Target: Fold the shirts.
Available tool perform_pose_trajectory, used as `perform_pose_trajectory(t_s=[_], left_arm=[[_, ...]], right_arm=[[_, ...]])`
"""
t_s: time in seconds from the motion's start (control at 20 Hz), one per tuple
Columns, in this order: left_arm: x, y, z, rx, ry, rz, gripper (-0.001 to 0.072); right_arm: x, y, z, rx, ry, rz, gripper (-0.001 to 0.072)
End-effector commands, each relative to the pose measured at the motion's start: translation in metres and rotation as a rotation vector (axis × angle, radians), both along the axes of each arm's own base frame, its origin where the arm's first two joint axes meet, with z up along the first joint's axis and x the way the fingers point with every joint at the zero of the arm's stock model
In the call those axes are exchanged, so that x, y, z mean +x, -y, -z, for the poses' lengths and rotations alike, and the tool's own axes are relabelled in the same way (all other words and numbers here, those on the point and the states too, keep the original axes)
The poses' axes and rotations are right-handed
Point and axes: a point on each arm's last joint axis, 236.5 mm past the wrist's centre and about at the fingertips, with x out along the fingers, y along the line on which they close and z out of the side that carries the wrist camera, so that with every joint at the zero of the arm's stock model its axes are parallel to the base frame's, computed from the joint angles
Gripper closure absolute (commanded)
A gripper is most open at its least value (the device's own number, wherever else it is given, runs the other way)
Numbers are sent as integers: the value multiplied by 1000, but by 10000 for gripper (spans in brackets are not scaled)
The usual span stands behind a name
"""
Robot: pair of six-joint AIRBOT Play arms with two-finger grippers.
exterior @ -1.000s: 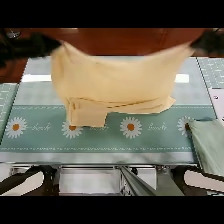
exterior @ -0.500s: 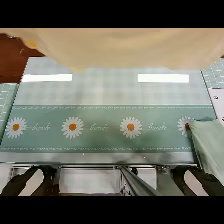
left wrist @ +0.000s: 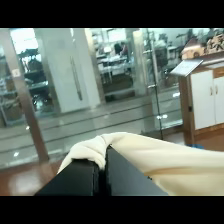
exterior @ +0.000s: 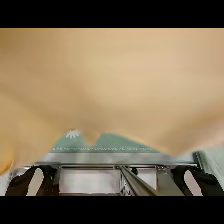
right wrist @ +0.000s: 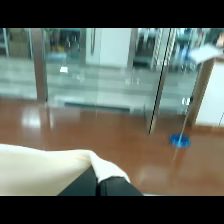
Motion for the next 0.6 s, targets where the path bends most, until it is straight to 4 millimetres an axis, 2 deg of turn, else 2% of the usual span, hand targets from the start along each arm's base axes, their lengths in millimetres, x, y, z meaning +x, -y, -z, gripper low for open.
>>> perform_pose_trajectory(t_s=[0.0,0.1,0.2,0.3,0.4,0.55], left_arm=[[26,-20,27,-22,-92,-44,686],[59,-31,57,-72,-193,-21,686],[95,-33,92,-147,-302,47,686],[134,-32,135,-206,-428,125,686],[176,-25,189,-236,-580,193,686],[243,-1,271,-272,-787,287,686]], right_arm=[[20,2,45,37,-159,-17,688],[45,-2,84,82,-278,-60,687],[74,-7,127,130,-405,-116,687],[105,-9,172,174,-523,-162,687],[139,1,211,193,-609,-160,687],[201,30,263,223,-703,-92,687]])
